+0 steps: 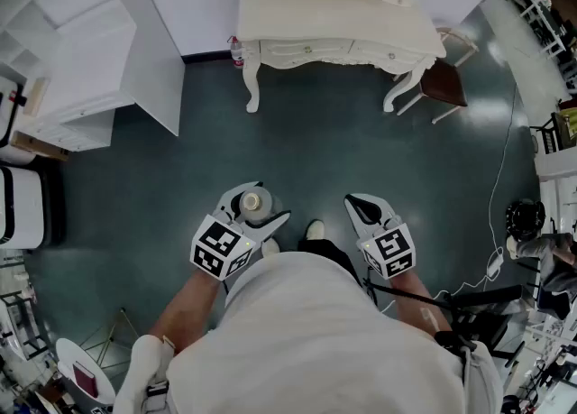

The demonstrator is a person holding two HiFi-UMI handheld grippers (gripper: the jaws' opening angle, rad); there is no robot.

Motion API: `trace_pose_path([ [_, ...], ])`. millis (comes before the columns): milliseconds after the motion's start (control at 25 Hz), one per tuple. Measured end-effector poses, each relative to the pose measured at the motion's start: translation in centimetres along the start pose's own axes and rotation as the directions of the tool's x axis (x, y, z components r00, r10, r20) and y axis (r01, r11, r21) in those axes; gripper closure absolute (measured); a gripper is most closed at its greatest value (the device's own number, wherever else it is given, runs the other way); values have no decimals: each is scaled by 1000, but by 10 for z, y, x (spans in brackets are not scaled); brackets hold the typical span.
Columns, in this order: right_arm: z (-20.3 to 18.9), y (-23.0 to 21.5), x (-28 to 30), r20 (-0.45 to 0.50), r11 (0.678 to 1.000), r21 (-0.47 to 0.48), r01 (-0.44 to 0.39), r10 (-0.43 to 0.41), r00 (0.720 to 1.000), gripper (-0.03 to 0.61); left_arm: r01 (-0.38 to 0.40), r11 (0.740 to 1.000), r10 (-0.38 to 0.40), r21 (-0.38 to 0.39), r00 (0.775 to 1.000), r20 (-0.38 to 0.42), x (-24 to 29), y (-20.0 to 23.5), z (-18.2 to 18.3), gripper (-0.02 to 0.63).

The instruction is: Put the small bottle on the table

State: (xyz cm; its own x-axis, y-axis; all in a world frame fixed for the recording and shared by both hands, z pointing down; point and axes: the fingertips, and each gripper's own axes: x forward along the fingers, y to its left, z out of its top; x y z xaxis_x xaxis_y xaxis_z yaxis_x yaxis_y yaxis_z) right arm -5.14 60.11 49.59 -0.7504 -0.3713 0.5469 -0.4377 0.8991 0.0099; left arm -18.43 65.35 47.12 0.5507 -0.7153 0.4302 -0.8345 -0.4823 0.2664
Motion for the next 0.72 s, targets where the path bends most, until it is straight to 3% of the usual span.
trace_pose_path([
  [720, -5, -146, -27, 63, 999, 34, 36, -38, 997, 577, 12, 999, -11, 44, 1000, -22, 130, -24, 86, 276],
])
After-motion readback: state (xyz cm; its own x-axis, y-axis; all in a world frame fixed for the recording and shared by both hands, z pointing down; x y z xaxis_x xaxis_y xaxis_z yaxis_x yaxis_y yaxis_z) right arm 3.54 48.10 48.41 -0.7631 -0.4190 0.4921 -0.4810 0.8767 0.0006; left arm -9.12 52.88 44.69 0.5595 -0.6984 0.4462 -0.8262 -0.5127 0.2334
